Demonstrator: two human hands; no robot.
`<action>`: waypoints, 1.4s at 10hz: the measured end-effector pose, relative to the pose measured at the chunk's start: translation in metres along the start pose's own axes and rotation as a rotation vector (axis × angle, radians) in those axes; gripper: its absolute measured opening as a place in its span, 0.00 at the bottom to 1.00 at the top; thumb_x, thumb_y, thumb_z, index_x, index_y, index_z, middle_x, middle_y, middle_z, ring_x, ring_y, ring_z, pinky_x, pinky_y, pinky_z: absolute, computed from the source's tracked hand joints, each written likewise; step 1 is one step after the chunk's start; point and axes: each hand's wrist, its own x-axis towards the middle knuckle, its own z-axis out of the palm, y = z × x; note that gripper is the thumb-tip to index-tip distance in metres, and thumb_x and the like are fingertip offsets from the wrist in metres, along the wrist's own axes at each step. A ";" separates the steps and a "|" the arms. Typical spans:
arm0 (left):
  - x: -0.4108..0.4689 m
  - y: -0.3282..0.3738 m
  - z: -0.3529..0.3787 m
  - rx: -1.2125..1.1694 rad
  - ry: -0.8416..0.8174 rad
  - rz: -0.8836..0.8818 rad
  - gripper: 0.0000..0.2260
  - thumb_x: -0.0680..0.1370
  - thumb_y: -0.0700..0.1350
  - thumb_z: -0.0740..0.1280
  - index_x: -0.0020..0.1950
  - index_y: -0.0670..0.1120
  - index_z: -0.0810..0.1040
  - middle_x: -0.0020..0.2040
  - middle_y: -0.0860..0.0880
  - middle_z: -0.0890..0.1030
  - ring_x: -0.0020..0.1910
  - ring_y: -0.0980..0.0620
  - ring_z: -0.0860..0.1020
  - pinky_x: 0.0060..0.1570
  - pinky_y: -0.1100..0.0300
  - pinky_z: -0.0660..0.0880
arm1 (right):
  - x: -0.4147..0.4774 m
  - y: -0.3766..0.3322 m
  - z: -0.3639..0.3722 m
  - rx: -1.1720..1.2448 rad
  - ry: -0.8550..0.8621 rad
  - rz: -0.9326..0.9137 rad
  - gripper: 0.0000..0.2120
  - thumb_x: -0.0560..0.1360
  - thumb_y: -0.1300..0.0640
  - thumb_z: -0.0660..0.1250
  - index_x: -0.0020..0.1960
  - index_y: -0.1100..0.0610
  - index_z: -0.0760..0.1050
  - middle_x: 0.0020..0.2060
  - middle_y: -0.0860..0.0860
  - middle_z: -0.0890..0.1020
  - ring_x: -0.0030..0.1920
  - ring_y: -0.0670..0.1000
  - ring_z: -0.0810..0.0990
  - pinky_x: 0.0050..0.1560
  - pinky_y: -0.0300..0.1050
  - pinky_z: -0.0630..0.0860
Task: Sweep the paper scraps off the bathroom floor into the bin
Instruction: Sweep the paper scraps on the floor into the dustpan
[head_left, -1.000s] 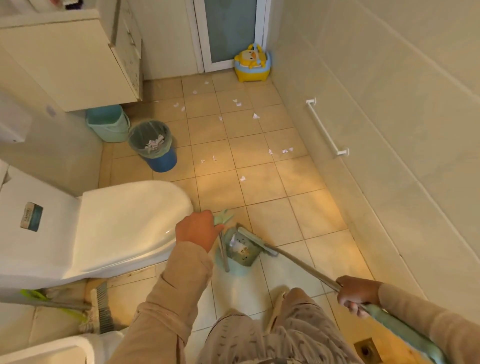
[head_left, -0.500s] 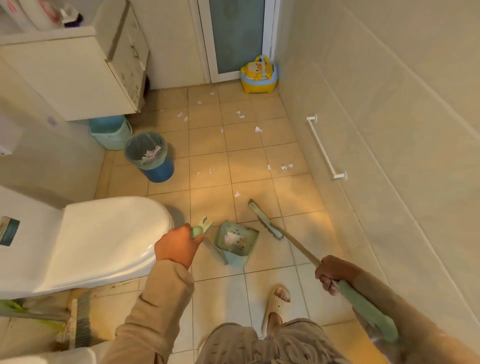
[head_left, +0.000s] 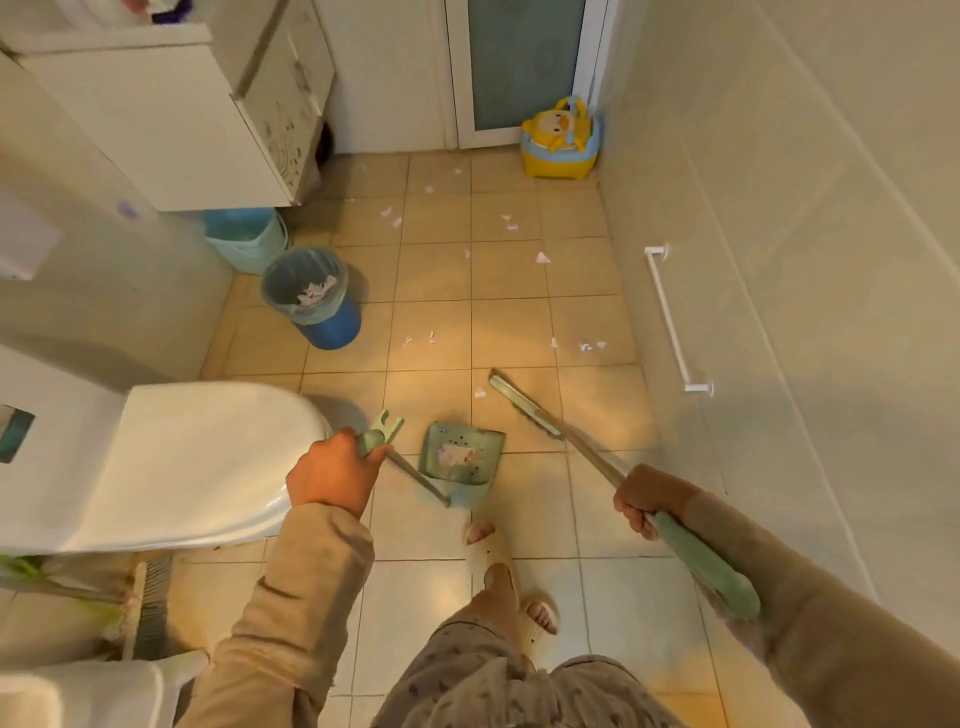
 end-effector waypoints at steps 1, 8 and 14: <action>0.024 0.010 -0.006 -0.031 -0.031 -0.024 0.20 0.76 0.59 0.62 0.52 0.42 0.77 0.50 0.38 0.82 0.50 0.38 0.79 0.46 0.54 0.73 | 0.008 -0.023 -0.011 -0.146 0.040 -0.052 0.13 0.78 0.66 0.54 0.35 0.60 0.64 0.17 0.52 0.68 0.17 0.45 0.66 0.19 0.32 0.63; 0.113 0.063 -0.028 0.073 -0.156 -0.153 0.20 0.76 0.60 0.60 0.55 0.46 0.79 0.52 0.43 0.82 0.50 0.43 0.79 0.49 0.56 0.73 | 0.085 -0.205 -0.103 -0.661 0.172 -0.262 0.14 0.75 0.67 0.58 0.30 0.59 0.65 0.21 0.52 0.73 0.18 0.46 0.72 0.23 0.38 0.67; 0.110 0.057 -0.025 0.106 -0.140 -0.133 0.21 0.75 0.61 0.61 0.56 0.47 0.78 0.51 0.44 0.83 0.50 0.44 0.79 0.43 0.57 0.71 | 0.084 -0.137 -0.114 -0.524 -0.190 0.004 0.15 0.75 0.67 0.53 0.32 0.56 0.61 0.15 0.48 0.67 0.13 0.43 0.67 0.19 0.28 0.61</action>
